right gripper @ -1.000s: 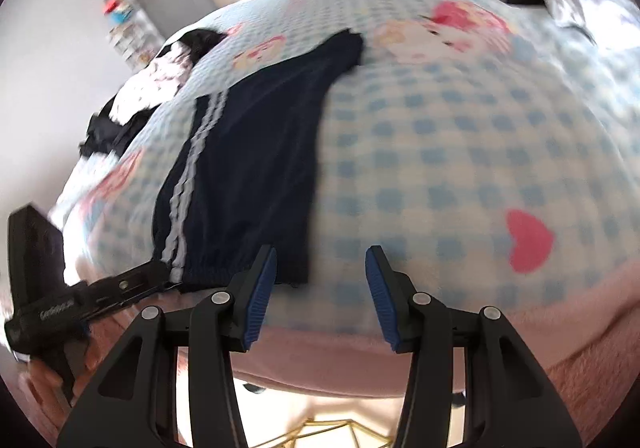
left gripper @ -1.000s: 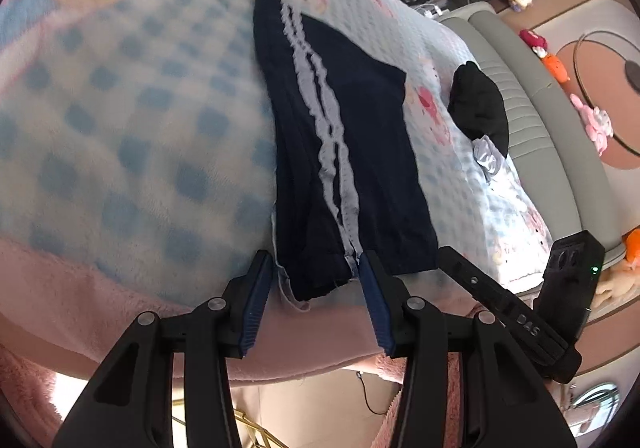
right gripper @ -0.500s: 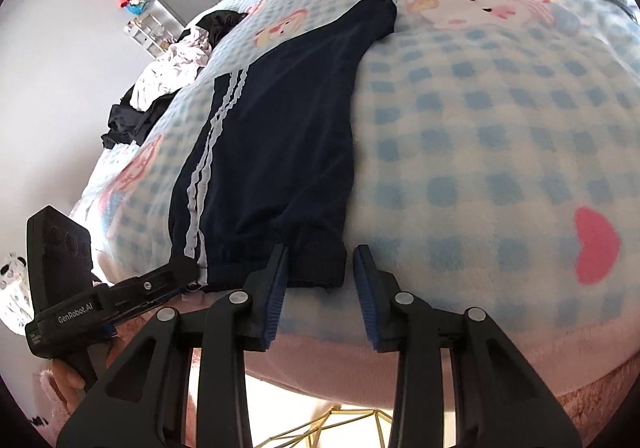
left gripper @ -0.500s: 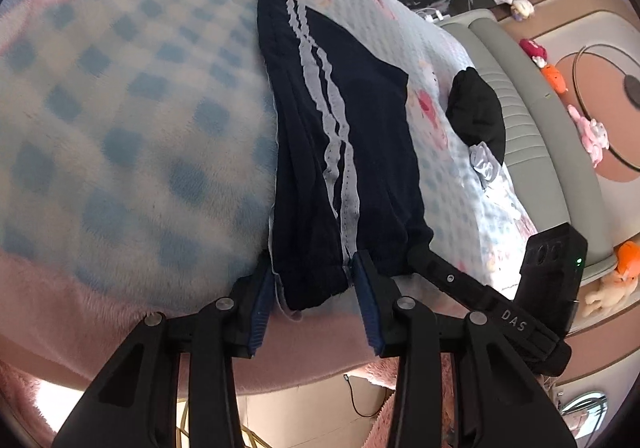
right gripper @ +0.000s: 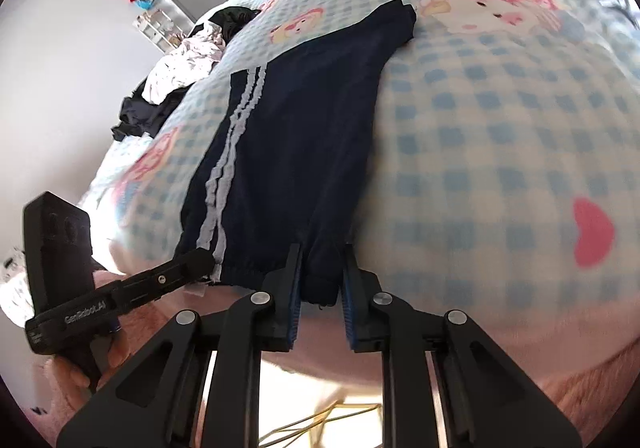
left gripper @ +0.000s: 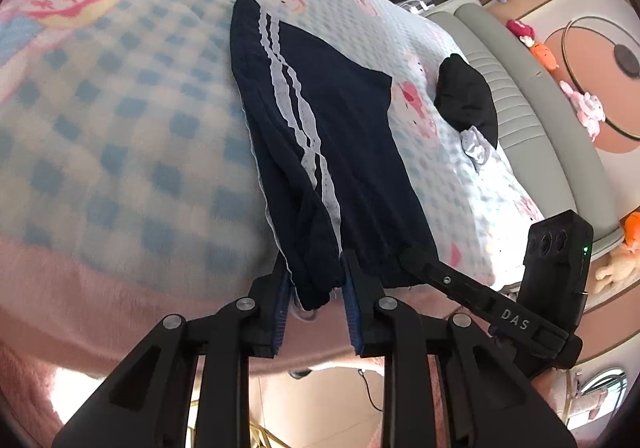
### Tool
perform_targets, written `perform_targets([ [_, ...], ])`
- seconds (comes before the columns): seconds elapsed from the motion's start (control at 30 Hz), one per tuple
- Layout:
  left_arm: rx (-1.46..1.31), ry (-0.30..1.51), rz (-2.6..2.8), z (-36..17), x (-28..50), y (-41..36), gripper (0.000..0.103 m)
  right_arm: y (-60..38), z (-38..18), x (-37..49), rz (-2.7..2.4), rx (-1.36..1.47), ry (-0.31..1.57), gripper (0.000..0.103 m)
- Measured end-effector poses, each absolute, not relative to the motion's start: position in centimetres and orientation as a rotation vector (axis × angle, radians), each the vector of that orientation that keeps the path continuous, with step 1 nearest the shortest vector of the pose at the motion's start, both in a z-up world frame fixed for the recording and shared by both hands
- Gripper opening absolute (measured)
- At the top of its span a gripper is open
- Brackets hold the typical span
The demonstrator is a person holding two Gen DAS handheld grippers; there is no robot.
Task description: Fold clothes
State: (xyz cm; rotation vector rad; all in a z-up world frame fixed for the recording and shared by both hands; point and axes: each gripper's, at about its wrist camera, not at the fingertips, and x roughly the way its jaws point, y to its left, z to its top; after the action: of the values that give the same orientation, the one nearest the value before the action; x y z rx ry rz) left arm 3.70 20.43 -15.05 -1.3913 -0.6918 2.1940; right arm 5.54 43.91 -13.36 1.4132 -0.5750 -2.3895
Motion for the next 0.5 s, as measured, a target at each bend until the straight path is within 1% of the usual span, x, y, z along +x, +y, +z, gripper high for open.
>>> perform_targets([
  [0.07,-1.399,-0.685,2.192,-14.7,4.5,20.3,0.025,44.3,-13.1,6.2,-2.365,1.405,-0.614,0.017],
  [0.23,-1.398,-0.641,2.182,-14.0,6.0,20.4,0.025,44.2,-13.2,7.8,-2.356,1.420,-0.608,0.017],
  [0.5,-1.405,-0.632,2.127,-13.7,7.3,20.4,0.025,45.1,-12.8,9.8,-2.355,1.413,-0.632,0.017],
])
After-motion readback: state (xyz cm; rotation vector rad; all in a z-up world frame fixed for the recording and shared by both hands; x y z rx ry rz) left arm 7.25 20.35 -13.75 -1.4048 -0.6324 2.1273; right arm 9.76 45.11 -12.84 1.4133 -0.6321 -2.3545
